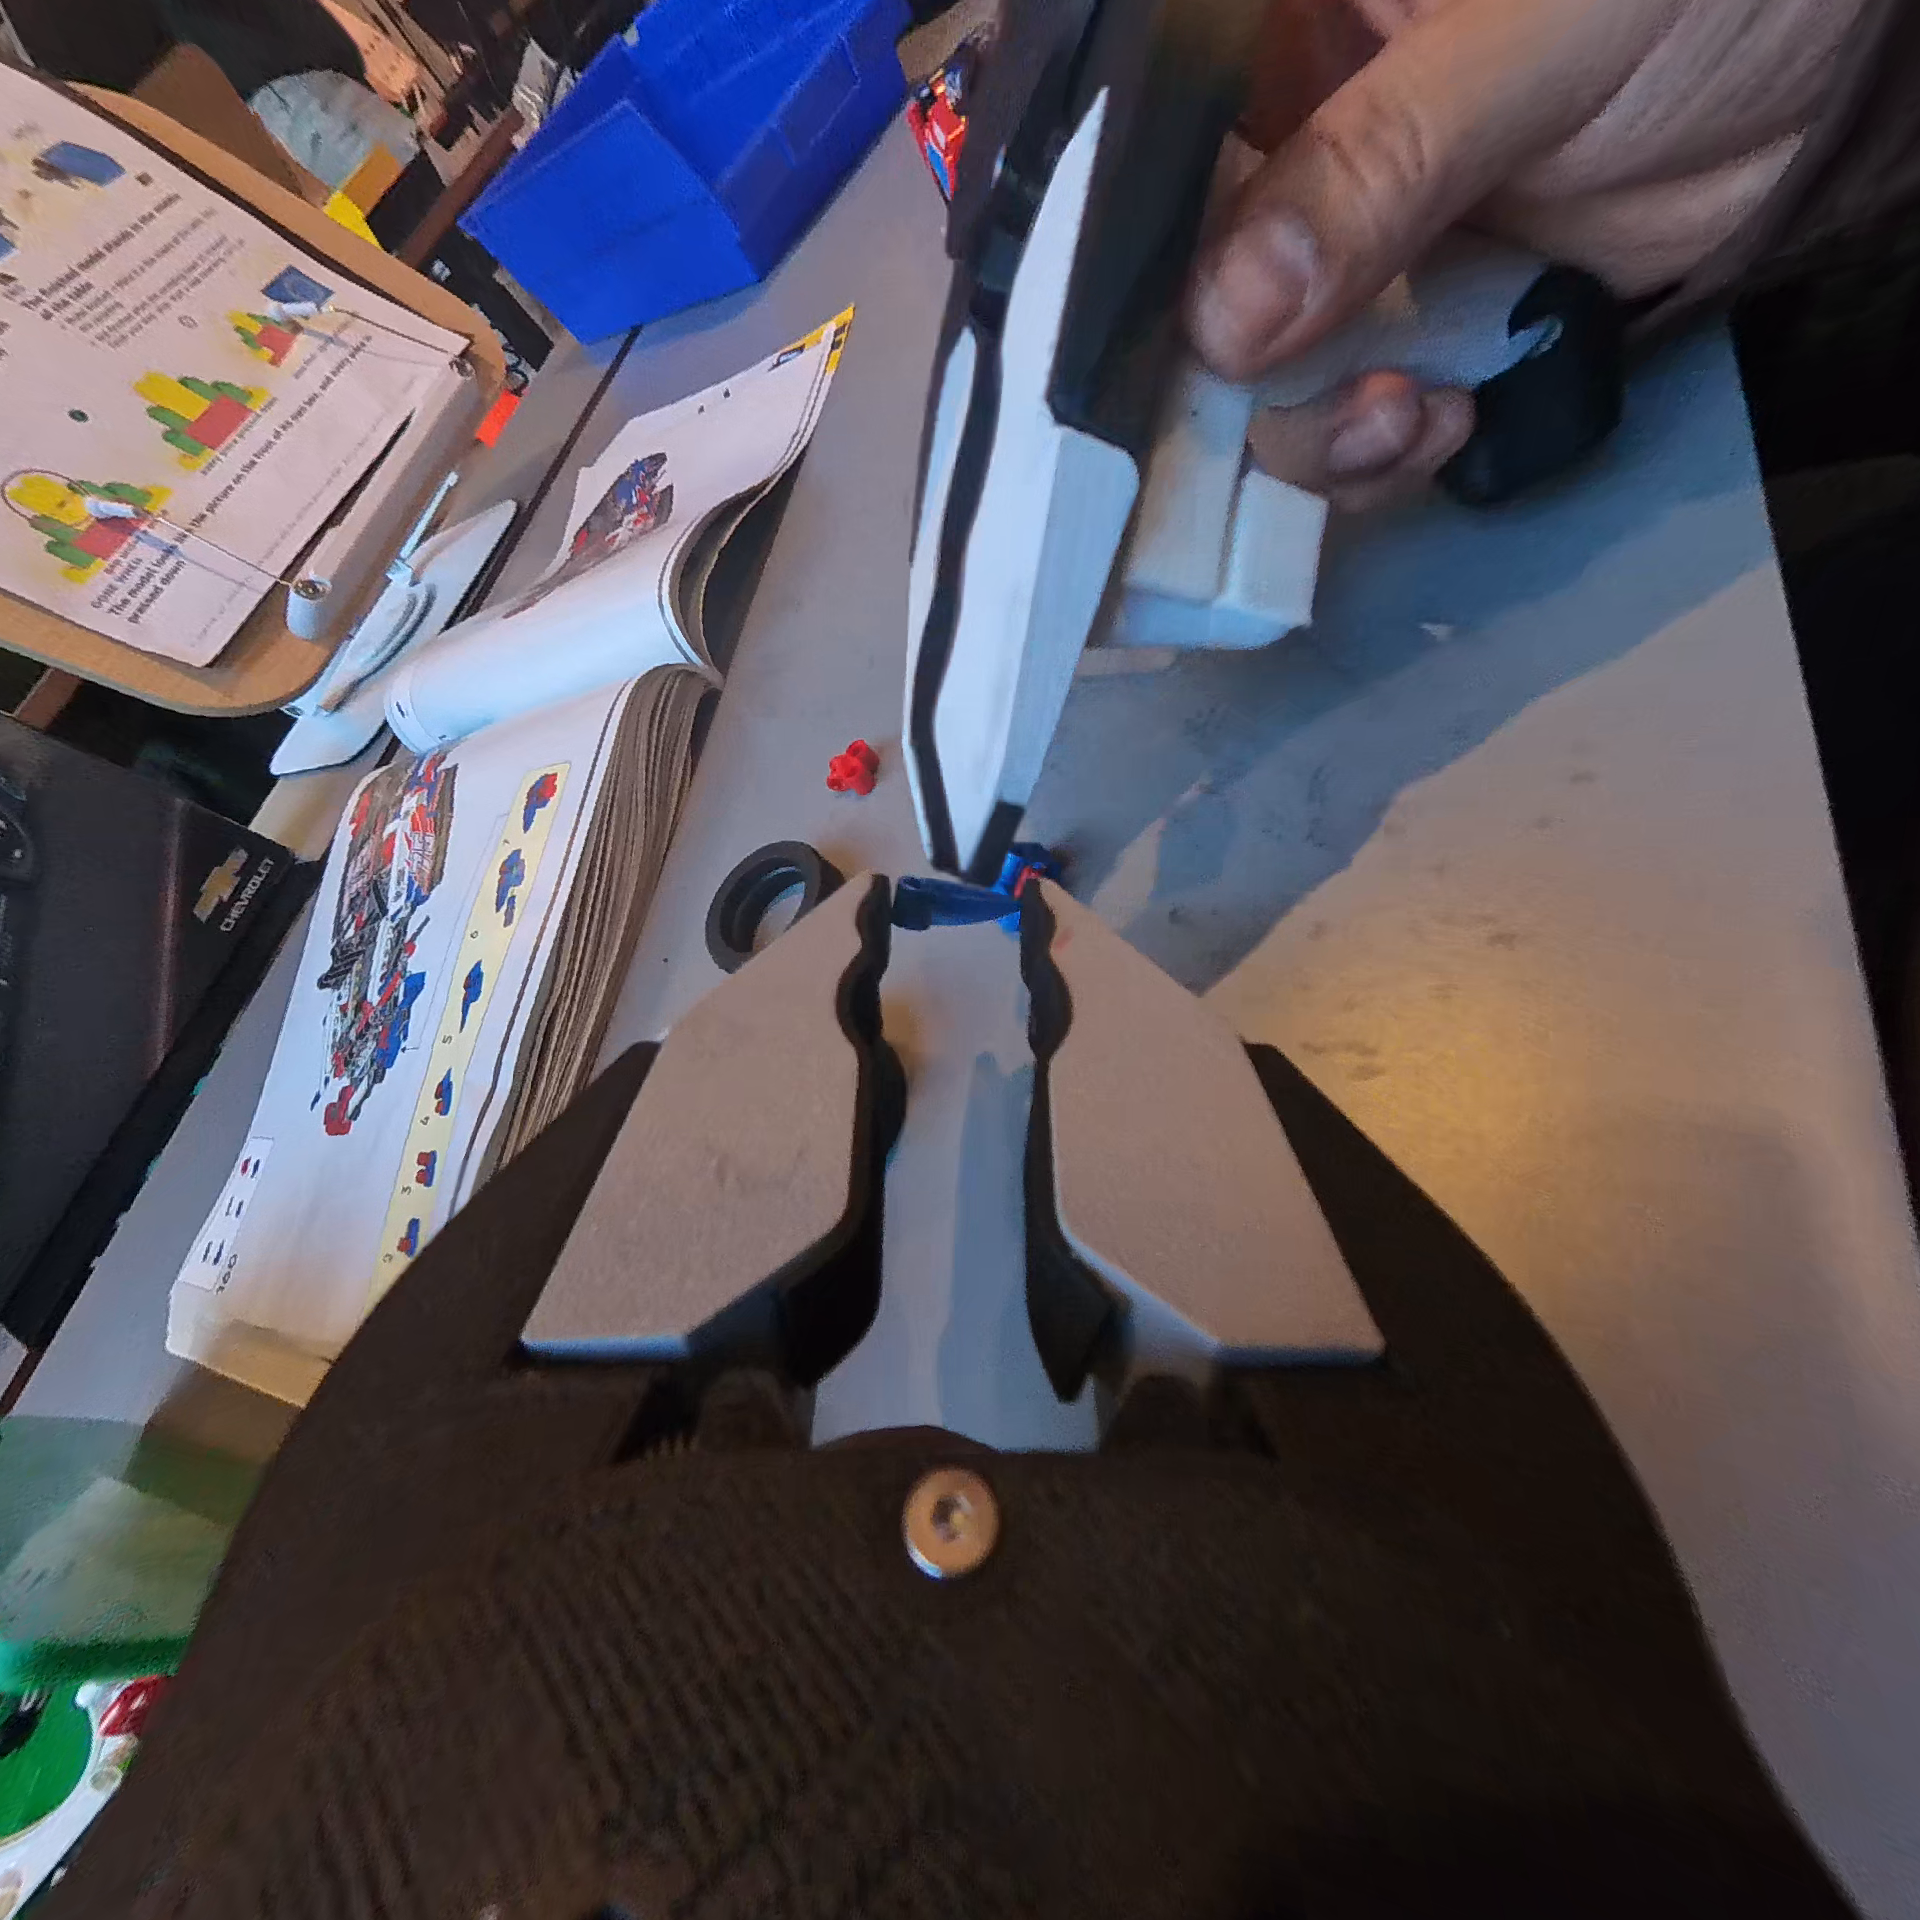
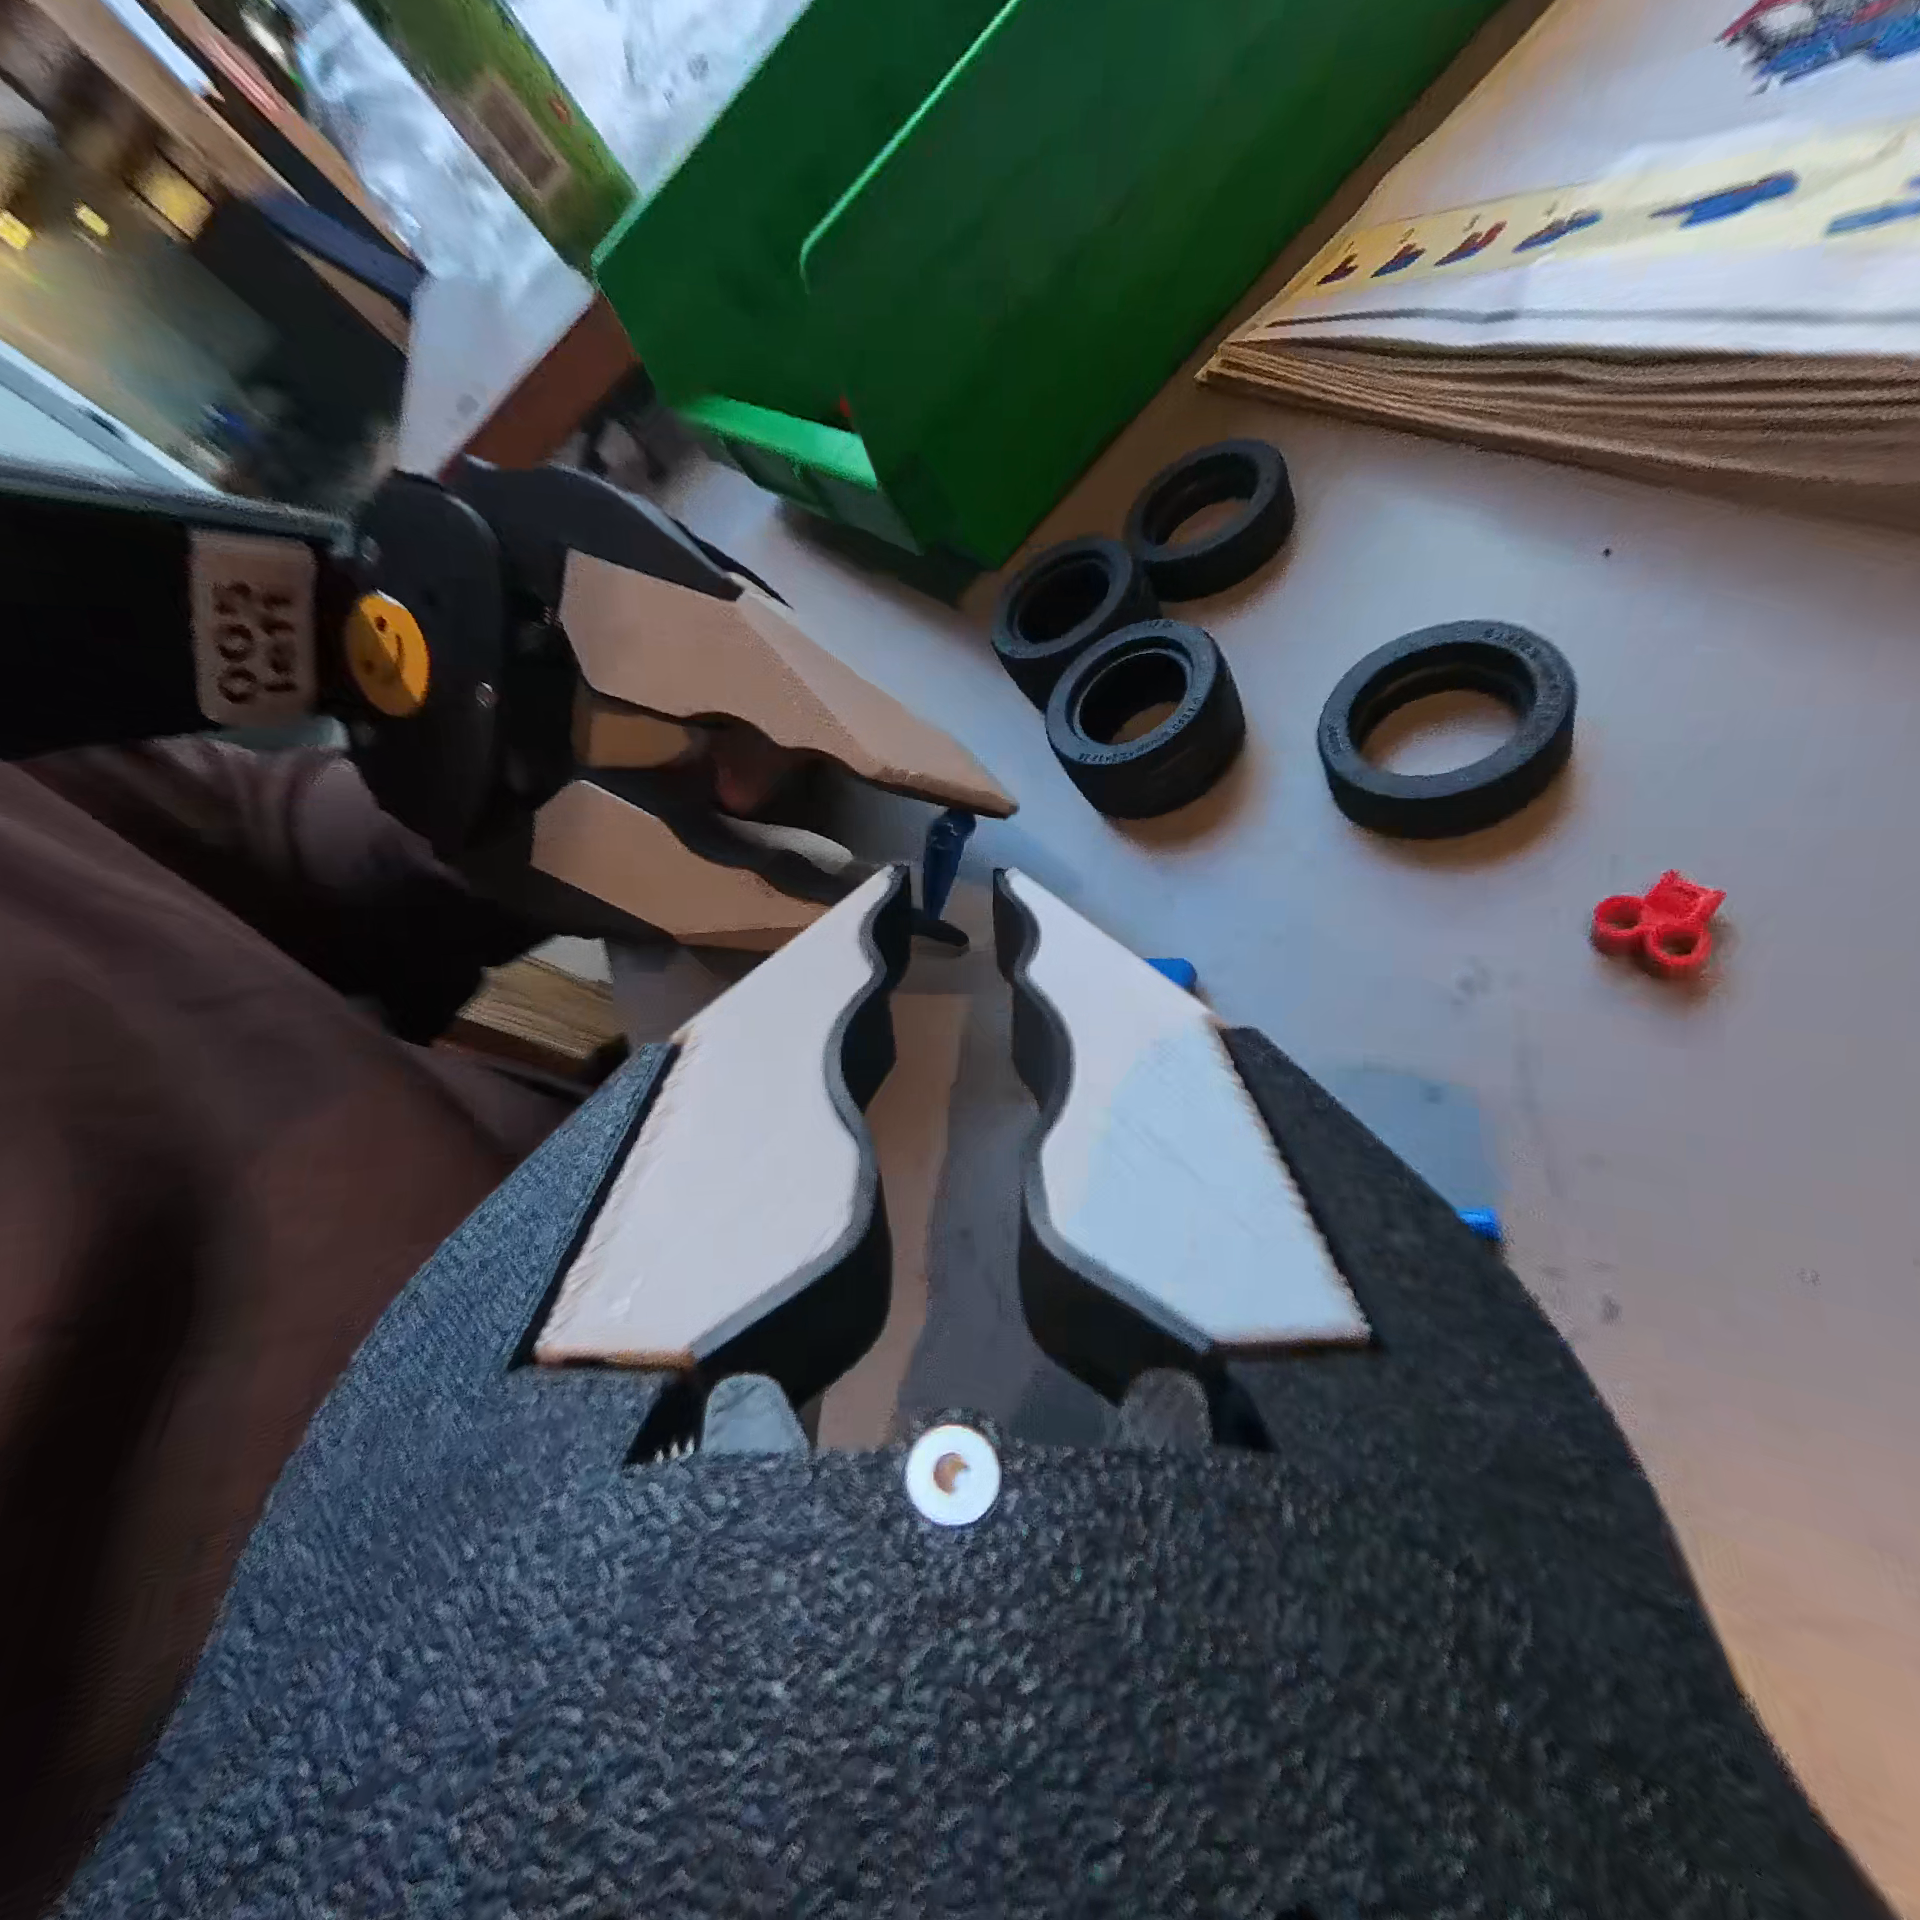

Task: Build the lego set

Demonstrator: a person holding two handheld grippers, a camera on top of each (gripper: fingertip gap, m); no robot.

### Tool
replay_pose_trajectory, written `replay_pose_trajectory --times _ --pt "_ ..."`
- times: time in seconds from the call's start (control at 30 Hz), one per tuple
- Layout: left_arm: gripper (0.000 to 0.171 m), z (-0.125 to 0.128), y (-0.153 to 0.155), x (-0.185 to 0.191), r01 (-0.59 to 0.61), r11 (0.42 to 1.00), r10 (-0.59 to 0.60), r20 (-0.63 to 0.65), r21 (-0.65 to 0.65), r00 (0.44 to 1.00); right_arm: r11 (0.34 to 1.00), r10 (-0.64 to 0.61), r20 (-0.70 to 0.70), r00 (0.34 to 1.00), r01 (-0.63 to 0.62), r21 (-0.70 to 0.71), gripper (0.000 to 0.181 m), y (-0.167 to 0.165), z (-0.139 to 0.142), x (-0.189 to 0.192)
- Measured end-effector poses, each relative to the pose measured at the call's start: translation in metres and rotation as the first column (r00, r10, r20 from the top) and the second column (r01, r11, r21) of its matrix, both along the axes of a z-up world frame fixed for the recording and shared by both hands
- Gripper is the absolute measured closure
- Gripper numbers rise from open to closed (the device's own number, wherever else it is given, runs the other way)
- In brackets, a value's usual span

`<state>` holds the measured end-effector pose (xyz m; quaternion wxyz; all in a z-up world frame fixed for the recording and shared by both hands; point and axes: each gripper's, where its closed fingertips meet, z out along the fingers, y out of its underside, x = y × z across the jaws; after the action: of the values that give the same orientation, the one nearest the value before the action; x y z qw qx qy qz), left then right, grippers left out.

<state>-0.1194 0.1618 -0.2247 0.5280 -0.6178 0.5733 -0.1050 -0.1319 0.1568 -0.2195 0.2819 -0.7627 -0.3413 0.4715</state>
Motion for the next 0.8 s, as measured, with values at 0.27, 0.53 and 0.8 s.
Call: replay_pose_trajectory --times 0.27,0.53,0.8 --pt "0.150 -0.002 -0.002 0.003 0.001 1.000 -0.001 -0.006 -0.005 1.000 0.996 -0.028 0.075 0.997 0.021 0.084 0.175 -0.001 -0.003 -0.003" --pt "0.142 -0.012 -0.006 0.008 0.063 0.967 -0.082 -0.068 -0.245 0.994 0.981 -0.118 -0.006 0.993 0.115 -0.154 0.175 -0.002 -0.009 0.036" --pt "0.153 -0.019 0.010 0.005 0.205 0.941 -0.307 -0.421 -0.271 0.853 0.986 -0.097 0.004 0.995 0.097 -0.137 0.175 -0.019 -0.012 0.057"
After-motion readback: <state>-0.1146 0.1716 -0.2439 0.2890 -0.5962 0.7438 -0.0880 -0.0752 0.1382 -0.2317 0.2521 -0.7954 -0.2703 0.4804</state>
